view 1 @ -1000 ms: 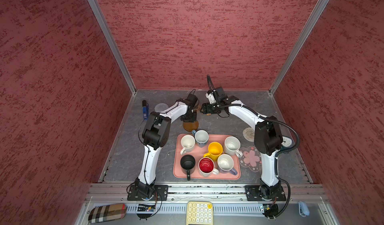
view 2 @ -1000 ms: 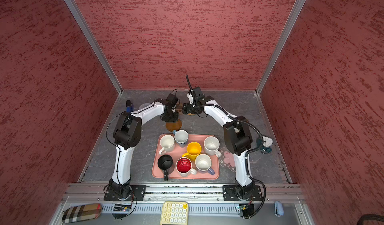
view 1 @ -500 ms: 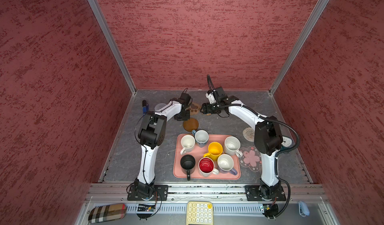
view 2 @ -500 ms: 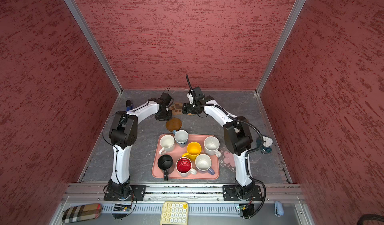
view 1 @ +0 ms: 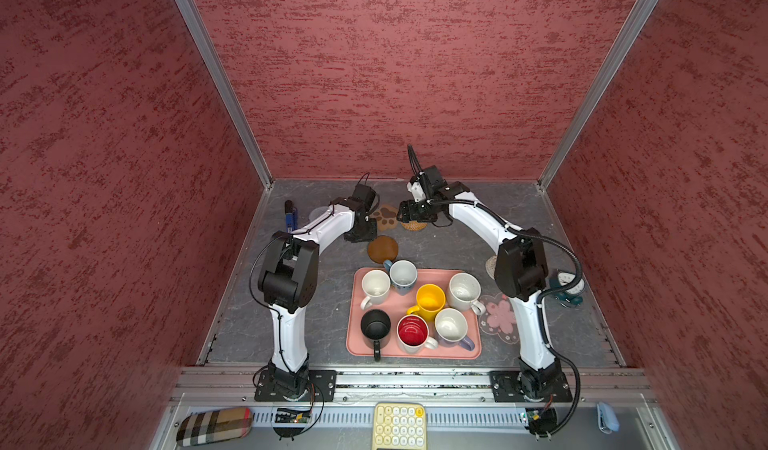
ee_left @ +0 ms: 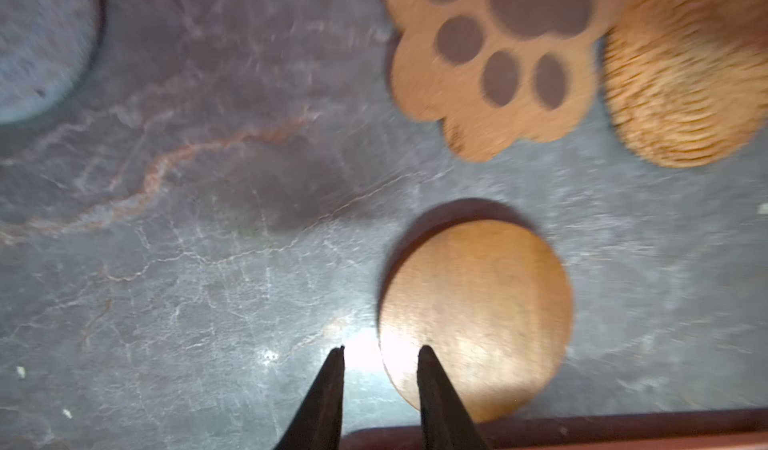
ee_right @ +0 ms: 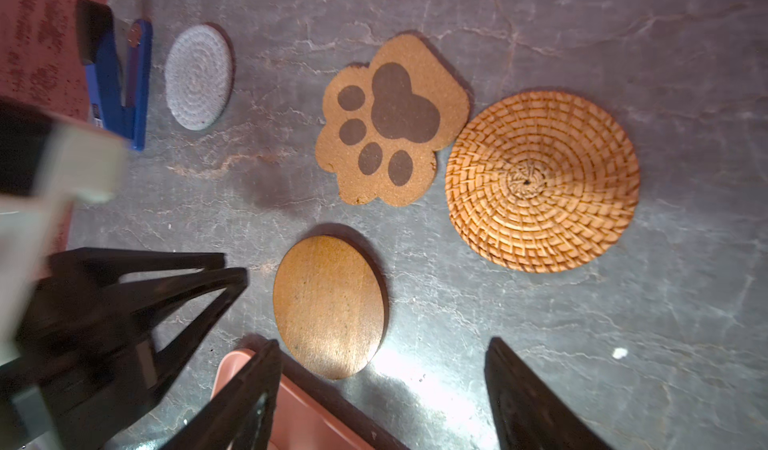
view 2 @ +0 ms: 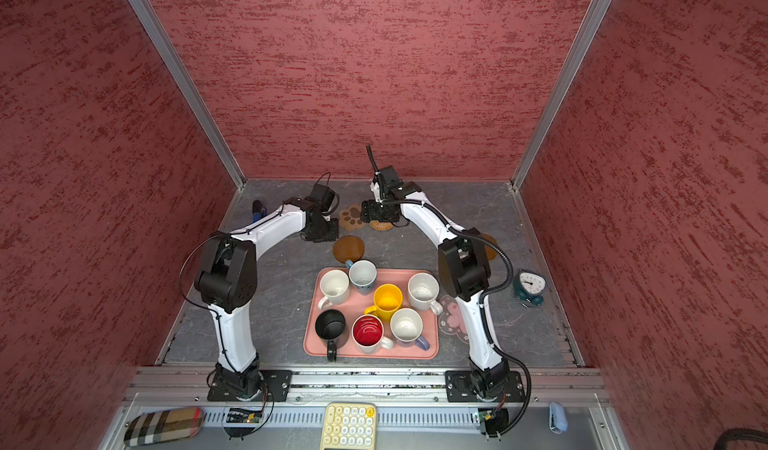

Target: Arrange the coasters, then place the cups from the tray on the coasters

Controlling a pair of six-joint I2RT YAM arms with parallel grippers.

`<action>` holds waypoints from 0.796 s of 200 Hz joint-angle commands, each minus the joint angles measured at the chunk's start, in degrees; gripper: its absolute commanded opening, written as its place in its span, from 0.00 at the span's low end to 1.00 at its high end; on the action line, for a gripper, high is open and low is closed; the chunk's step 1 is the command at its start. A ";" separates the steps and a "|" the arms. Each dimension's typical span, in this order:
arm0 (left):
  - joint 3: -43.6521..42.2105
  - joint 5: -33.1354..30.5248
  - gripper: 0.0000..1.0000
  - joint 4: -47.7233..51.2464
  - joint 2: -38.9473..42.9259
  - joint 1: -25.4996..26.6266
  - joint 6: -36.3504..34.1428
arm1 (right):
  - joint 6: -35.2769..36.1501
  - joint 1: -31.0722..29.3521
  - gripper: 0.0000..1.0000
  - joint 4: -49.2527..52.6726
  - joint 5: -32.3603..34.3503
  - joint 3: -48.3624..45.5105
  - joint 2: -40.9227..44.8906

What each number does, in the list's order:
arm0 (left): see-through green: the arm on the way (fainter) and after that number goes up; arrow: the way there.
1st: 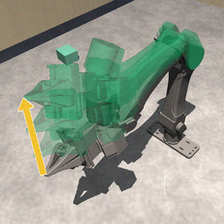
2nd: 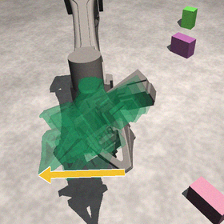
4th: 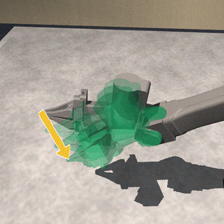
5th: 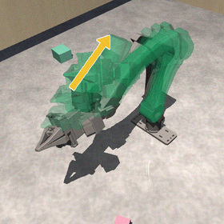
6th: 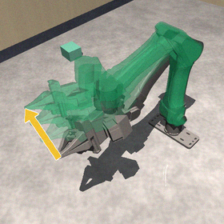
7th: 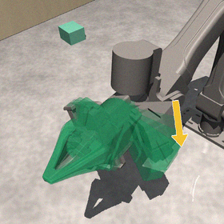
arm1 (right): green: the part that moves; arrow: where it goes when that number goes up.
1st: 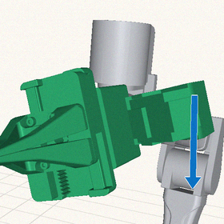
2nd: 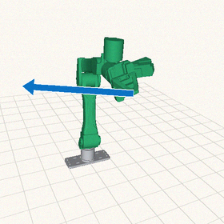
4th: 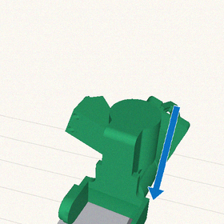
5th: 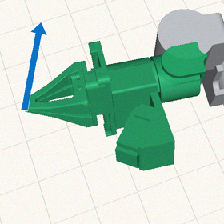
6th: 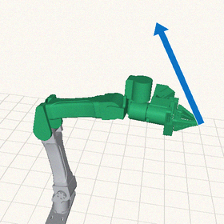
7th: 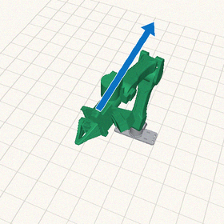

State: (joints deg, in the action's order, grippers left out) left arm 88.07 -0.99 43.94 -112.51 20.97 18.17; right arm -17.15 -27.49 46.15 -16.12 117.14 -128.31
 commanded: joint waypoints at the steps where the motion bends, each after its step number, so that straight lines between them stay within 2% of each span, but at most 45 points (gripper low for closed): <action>1: 0.08 3.34 0.32 -1.75 0.13 0.69 -0.11 | -0.57 -0.07 0.78 4.62 0.10 3.99 -2.15; 36: -0.34 5.51 0.32 -2.69 -1.65 1.96 -0.28 | -0.95 -0.04 0.78 7.77 0.46 10.88 -5.52; 67: -1.81 4.27 0.33 -3.50 -1.29 1.51 0.17 | -1.48 -0.05 0.78 7.95 -1.96 12.41 -7.57; 82: -2.82 4.16 0.41 -4.27 -0.07 0.69 0.97 | -1.20 -0.03 0.79 7.73 -3.52 12.29 -8.29; 104: -4.44 4.16 0.58 -5.25 2.32 -0.21 1.92 | -0.36 -0.11 0.80 7.03 -5.70 10.79 -8.52; 159: -7.32 5.28 0.73 -5.93 6.10 -1.62 5.10 | -0.10 -0.70 0.80 -1.13 -10.12 -2.49 -3.83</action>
State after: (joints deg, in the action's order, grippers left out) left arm 81.58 3.20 39.35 -109.30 19.79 21.37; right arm -18.00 -27.59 48.95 -22.98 118.96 -135.85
